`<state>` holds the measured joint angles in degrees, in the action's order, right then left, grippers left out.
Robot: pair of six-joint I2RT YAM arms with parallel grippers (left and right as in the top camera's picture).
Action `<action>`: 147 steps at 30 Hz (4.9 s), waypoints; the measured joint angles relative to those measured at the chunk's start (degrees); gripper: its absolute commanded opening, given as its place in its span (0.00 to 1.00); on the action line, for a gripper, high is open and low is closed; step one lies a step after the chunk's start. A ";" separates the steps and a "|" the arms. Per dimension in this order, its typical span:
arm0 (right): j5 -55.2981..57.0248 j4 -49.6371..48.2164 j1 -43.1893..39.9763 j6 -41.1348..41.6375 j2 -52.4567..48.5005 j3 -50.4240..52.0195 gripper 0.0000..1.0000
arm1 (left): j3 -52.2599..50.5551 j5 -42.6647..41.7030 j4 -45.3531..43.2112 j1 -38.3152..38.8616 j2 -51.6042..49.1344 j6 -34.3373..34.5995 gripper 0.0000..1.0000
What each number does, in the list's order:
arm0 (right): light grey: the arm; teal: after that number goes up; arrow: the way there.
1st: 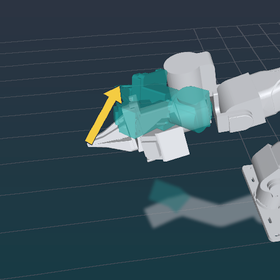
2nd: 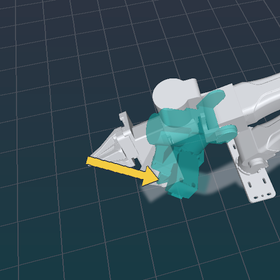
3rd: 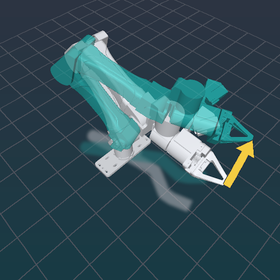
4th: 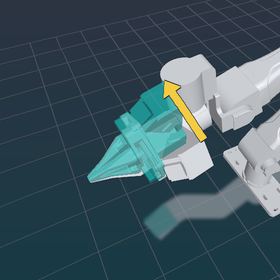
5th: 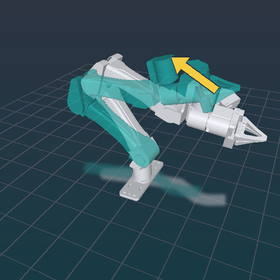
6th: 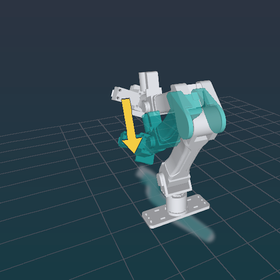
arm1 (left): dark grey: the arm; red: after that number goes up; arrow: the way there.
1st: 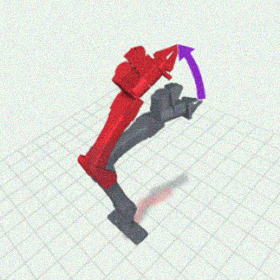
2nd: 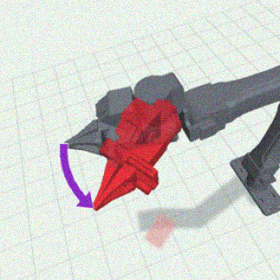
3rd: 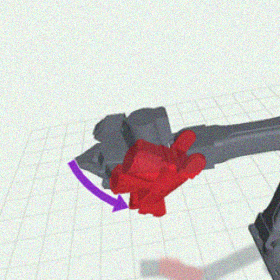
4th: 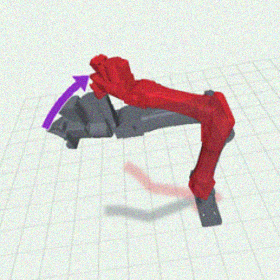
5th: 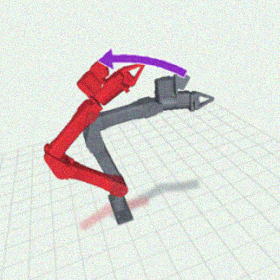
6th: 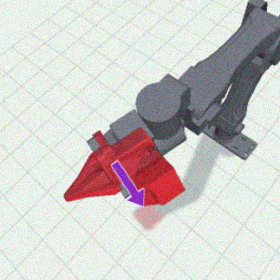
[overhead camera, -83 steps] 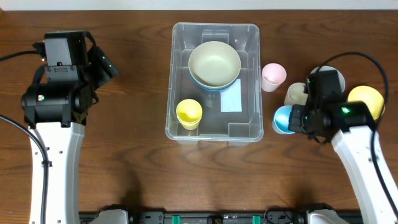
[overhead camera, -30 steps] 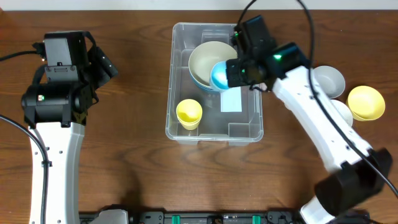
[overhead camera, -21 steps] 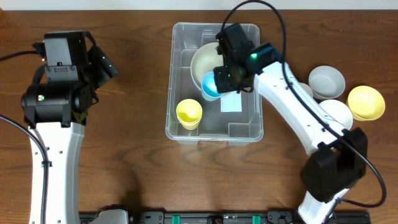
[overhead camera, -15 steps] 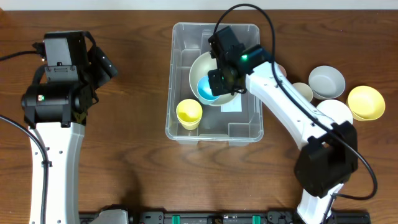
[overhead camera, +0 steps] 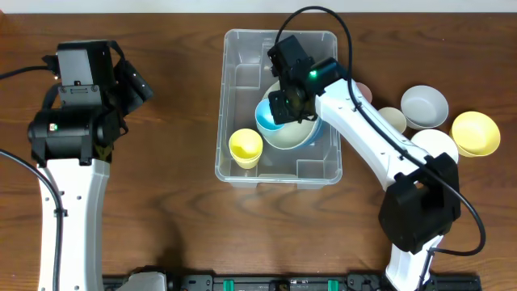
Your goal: Pack container
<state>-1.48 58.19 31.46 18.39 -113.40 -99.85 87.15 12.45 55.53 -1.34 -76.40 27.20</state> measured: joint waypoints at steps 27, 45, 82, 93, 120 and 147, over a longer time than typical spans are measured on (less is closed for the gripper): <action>2.56 18.91 -0.33 -2.54 0.00 -14.56 0.01 | 0.00 0.00 0.00 0.00 0.00 0.00 0.98; 2.56 33.57 -0.33 -3.37 7.74 -14.23 0.01 | 0.00 0.00 0.00 0.00 0.00 0.00 0.98; -0.11 21.86 0.26 -6.54 7.74 2.86 0.01 | 0.00 0.00 0.00 0.00 0.00 0.00 0.98; 0.00 18.01 -1.92 -6.91 7.74 4.68 0.01 | 0.00 0.00 0.00 0.00 0.00 0.00 0.98; 5.68 1.62 -3.56 -9.88 7.74 6.69 0.01 | 0.00 0.00 0.00 0.00 0.00 0.00 0.98; 2.32 -4.50 0.20 -10.38 7.72 6.71 0.01 | 0.00 0.00 0.00 0.00 0.00 0.00 0.98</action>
<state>0.84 53.69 31.66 8.01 -105.69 -93.14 87.15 12.45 55.53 -1.34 -76.40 27.20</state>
